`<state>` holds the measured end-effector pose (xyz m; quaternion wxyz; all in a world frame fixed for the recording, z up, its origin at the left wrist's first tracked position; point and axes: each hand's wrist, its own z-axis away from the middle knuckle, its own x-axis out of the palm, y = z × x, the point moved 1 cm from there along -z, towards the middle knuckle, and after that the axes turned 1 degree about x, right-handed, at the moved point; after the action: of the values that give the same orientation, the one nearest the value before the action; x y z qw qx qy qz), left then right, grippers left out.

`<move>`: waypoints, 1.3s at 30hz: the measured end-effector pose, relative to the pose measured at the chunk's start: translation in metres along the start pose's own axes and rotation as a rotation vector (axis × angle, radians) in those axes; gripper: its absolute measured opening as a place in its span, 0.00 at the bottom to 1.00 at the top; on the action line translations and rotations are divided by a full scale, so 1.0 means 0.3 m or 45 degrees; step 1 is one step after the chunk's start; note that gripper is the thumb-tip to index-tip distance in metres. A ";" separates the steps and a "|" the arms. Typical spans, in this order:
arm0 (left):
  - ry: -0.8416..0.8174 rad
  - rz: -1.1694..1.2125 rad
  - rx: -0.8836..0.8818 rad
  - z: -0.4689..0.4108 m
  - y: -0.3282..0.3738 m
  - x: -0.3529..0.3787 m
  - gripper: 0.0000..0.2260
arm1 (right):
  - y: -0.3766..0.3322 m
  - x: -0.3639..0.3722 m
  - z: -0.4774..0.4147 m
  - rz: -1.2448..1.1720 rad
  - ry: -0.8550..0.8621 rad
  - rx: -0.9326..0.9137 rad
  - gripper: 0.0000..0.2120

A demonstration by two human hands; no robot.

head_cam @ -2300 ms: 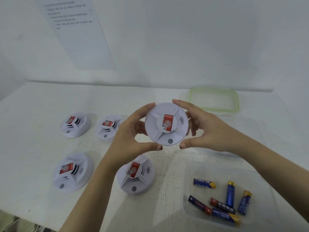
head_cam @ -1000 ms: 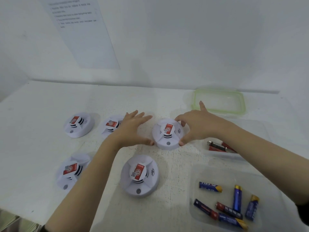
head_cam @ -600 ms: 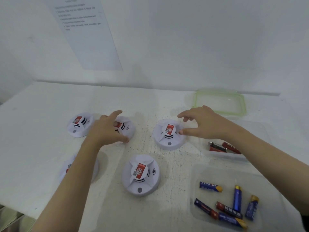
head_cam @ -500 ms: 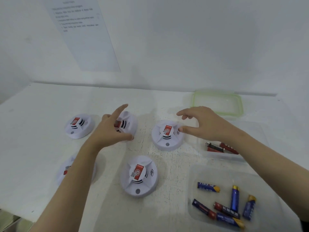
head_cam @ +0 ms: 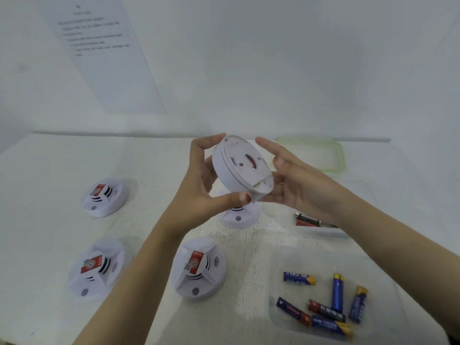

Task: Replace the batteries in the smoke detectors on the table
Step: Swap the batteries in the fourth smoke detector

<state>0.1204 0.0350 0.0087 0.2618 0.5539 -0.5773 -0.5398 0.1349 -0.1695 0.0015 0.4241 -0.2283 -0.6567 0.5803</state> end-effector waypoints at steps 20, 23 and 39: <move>0.103 -0.229 -0.072 0.023 -0.036 0.083 0.48 | -0.003 0.043 0.044 0.197 0.051 -0.027 0.35; 0.163 -0.259 -0.026 0.033 -0.026 0.084 0.42 | -0.010 0.043 0.045 0.222 -0.007 -0.011 0.33; 0.126 -0.280 0.128 0.044 0.007 0.048 0.43 | -0.034 0.037 0.027 0.256 -0.156 0.013 0.32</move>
<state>0.1042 0.0256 0.0027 0.2010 0.6521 -0.5260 -0.5076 0.1244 -0.1676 0.0147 0.3240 -0.2549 -0.6523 0.6360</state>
